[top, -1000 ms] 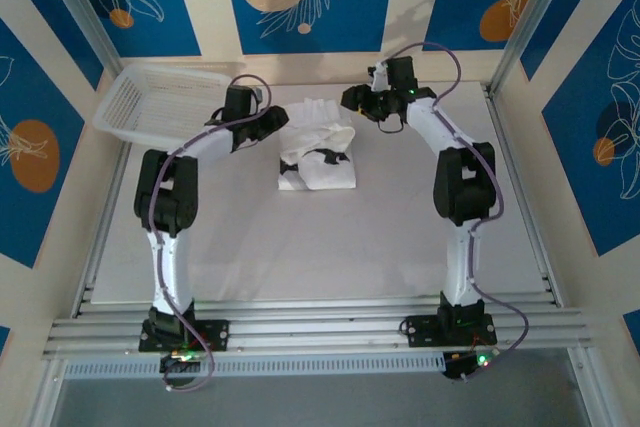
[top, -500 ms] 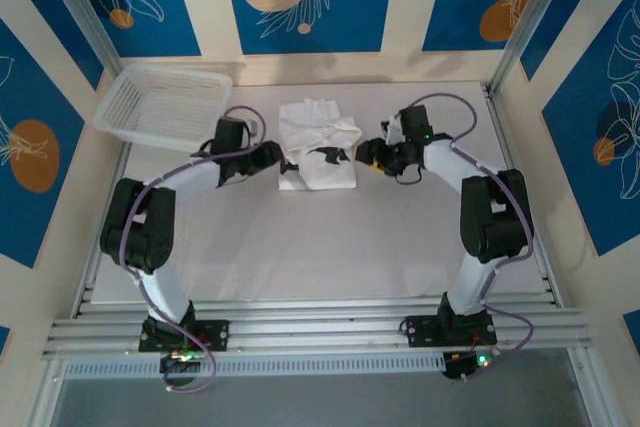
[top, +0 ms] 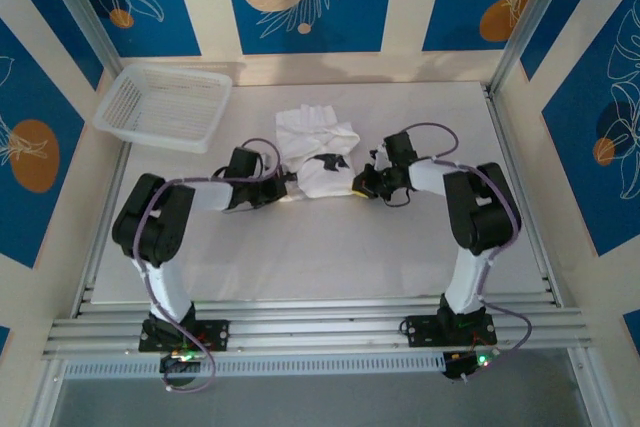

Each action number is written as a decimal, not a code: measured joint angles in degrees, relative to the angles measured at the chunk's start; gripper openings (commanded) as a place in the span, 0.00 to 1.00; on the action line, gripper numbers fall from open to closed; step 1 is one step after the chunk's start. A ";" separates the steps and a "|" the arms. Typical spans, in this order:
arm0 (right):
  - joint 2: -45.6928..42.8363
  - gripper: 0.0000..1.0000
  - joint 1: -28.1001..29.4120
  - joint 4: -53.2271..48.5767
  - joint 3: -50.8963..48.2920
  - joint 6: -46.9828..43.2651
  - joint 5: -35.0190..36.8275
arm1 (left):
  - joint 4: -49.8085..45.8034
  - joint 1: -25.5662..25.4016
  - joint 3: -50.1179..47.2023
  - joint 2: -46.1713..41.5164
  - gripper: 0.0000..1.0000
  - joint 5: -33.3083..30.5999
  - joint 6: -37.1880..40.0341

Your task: Fold the inside-out t-shirt

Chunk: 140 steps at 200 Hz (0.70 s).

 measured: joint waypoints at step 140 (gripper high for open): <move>-29.97 0.52 -1.29 -5.73 -17.75 6.32 6.40 | -17.44 -19.61 -8.13 -27.15 0.57 -13.07 -8.13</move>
